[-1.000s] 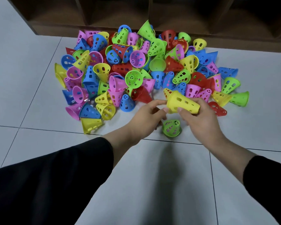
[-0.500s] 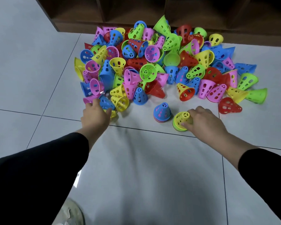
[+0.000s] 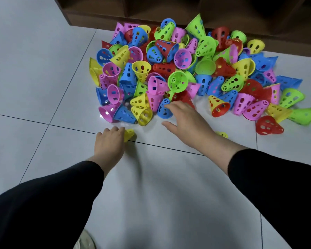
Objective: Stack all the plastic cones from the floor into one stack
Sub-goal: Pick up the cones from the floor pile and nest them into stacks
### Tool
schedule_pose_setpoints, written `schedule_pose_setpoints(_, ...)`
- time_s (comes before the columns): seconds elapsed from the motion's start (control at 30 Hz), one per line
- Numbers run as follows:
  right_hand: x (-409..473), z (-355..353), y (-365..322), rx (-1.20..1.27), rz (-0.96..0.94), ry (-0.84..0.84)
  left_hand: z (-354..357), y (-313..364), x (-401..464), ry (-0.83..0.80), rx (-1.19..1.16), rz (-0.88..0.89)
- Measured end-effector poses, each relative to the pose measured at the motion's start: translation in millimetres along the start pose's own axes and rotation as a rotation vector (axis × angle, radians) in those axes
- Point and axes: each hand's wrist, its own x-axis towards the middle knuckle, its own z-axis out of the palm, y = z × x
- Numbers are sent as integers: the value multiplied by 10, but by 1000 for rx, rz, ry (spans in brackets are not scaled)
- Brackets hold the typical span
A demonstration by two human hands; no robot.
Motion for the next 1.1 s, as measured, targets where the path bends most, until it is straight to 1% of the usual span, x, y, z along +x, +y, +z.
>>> schedule_pose_setpoints(0.1, 394, 217, -236, 15, -3, -87, 14, -74, -5, 39, 53, -65)
schedule_pose_setpoints(0.2, 664, 457, -397, -71, 17, -218, 7, -157, 24, 80, -42, -109)
schedule_pose_setpoints(0.27, 731, 599, -440, -155, 28, -266, -18, -215, 48, 101, -217, -138)
schedule_pose_setpoints(0.4, 667, 782, -456, -148, 130, -172, -97, -218, 46, 110, -676, -217)
schedule_pose_setpoints(0.43, 623, 814, -452, -167, 159, -168, -107, -184, 29, 92, -756, -232)
schedule_pose_setpoints(0.53, 424, 886, -407, -232, 230, -245, -122, -24, -60, -1, -979, -261)
schedule_pose_setpoints(0.63, 211, 838, -421, -196, 255, -270, -160, 141, -170, -7, -1132, -271)
schedule_pose_setpoints(0.7, 100, 708, -462, -64, 303, -194, -237, 241, -214, 35, -1239, -268)
schedule_pose_setpoints(0.73, 45, 611, -481, 13, 326, -109, -294, 288, -223, 55, -1269, -265)
schedule_pose_setpoints(0.8, -80, 374, -471, 97, 338, 127, -436, 388, -230, 89, -1271, -240)
schedule_pose_setpoints(0.87, -185, 121, -350, 122, 346, 377, -586, 517, -231, 114, -1281, -200)
schedule_pose_setpoints(0.93, -274, -103, -120, 190, 395, 548, -719, 686, -231, 135, -1290, -150)
schedule_pose_setpoints(1.0, -376, -276, 153, 364, 459, 595, -839, 872, -225, 146, -1257, -94)
schedule_pose_setpoints(1.07, -515, -382, 385, 520, 524, 538, -939, 1078, -184, 126, -1232, -29)
schedule_pose_setpoints(1.1, -590, -405, 481, 539, 542, 508, -986, 1183, -154, 115, -1226, 0)
